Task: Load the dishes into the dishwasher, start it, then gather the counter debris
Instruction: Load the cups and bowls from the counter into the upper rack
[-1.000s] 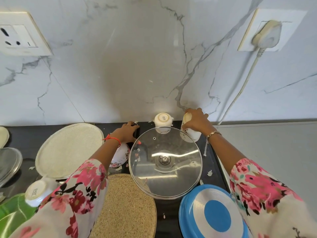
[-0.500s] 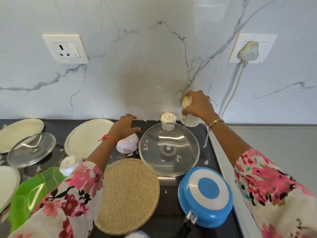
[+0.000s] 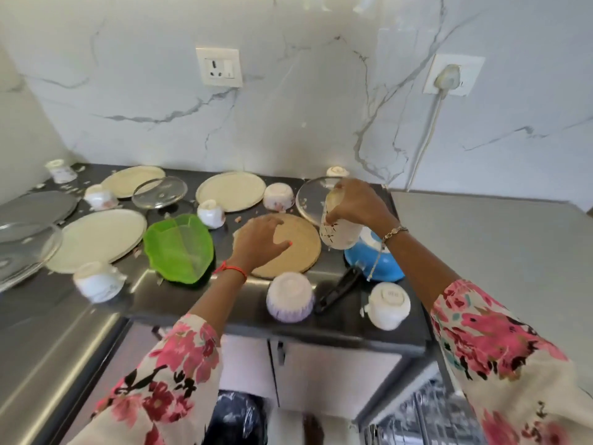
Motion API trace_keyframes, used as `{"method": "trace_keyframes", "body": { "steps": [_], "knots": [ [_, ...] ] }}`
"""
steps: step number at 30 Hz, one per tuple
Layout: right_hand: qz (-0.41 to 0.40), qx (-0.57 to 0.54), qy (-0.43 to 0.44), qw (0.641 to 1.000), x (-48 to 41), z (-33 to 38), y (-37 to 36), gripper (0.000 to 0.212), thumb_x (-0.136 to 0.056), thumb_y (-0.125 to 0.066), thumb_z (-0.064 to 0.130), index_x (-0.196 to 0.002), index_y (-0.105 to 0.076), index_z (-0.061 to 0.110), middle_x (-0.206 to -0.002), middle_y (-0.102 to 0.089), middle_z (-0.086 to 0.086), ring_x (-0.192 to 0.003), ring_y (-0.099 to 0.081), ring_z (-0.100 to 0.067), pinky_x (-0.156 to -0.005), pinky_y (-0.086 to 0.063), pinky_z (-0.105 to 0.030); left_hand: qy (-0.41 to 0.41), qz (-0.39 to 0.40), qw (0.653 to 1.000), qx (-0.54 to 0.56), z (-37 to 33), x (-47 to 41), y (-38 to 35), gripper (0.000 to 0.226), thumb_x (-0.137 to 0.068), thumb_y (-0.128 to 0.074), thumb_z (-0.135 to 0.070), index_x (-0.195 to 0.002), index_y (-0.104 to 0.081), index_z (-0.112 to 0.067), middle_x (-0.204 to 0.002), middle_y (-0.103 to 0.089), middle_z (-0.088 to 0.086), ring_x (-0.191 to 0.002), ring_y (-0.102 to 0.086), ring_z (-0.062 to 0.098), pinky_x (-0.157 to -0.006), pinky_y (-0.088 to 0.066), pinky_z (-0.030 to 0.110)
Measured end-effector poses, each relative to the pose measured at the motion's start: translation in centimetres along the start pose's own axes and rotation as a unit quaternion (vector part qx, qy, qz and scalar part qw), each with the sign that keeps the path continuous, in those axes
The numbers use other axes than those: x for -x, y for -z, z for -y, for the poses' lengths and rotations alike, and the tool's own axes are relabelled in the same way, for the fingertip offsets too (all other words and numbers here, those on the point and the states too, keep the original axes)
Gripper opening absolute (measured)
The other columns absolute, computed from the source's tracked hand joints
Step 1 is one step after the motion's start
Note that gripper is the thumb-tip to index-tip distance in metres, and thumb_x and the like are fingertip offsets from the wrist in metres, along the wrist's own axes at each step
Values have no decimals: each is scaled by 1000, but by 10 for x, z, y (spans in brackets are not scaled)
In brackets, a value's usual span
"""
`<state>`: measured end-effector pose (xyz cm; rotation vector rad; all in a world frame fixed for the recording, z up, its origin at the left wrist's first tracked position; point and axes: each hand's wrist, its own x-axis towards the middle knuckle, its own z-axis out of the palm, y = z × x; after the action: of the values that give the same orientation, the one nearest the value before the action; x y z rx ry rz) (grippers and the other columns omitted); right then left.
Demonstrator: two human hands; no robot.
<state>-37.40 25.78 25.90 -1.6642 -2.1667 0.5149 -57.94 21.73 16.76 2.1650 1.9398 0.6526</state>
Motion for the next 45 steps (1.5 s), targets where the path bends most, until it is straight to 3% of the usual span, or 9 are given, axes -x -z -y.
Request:
{"method": "trace_keyframes", "body": {
  "steps": [4,12,16,21,26,32,39,42,45],
  "knots": [
    [1,3,0,1000,83,19,-8,77,-56,-85,27,-125,-53,11,-120,-56,-8,-111,-52,-26,-89,-48,-38,10,9,999,37,-16,83,5,55,-84,-65,-30,-129,-47,-5,-136,-45,11,-127,-40,29,-102,-33,38],
    [34,-17,-33,999,230,25,-31,77,-59,-83,29,-126,-49,16,-121,-54,-9,-107,-53,-26,-79,-47,-34,-33,-31,997,62,-57,233,-2,53,-80,-69,-29,-123,-52,-3,-125,-54,15,-118,-47,29,-100,-37,33],
    [46,-39,-55,997,298,5,-51,76,-59,-83,26,-126,-49,15,-122,-53,-9,-111,-52,-27,-86,-46,-36,-25,-5,998,57,-79,290,-26,54,-80,-68,-32,-123,-52,-2,-126,-53,14,-121,-45,30,-104,-35,37],
    [58,-34,-104,992,382,-38,-71,80,-62,-82,28,-131,-44,19,-129,-46,-8,-117,-46,-28,-91,-42,-36,-20,57,997,58,-117,352,-72,61,-79,-66,-37,-125,-49,-1,-126,-52,14,-122,-44,32,-104,-37,40],
    [61,-46,-138,987,465,-104,-75,77,-58,-82,27,-127,-49,21,-122,-48,-12,-113,-48,-30,-92,-45,-39,-20,131,989,67,-183,405,-127,64,-83,-64,-37,-135,-40,-5,-142,-41,10,-138,-26,30,-114,-22,39],
    [85,-57,-127,987,540,-203,-59,80,-59,-82,26,-130,-46,25,-125,-40,-11,-116,-45,-31,-91,-48,-41,1,171,984,56,-276,455,-192,65,-84,-63,-37,-135,-39,-4,-143,-39,13,-139,-26,29,-115,-21,38],
    [109,-25,-114,987,574,-293,-24,86,-63,-83,26,-138,-42,24,-131,-35,-14,-117,-47,-34,-93,-45,-42,28,181,980,73,-356,480,-229,64,-86,-61,-31,-135,-38,3,-141,-39,21,-135,-31,34,-114,-17,33],
    [111,-38,-123,985,566,-326,-18,83,-64,-83,25,-137,-43,24,-133,-32,-16,-119,-45,-35,-97,-46,-44,45,184,979,79,-372,475,-240,68,-89,-57,-26,-142,-24,2,-150,-24,19,-142,-17,31,-112,-5,25],
    [108,-25,-124,986,547,-350,-19,80,-67,-81,24,-136,-40,25,-128,-34,-17,-119,-43,-36,-96,-44,-43,64,209,973,79,-375,461,-256,71,-92,-53,-23,-145,-12,0,-155,-10,16,-144,-6,27,-116,-3,29]
  ]
}}
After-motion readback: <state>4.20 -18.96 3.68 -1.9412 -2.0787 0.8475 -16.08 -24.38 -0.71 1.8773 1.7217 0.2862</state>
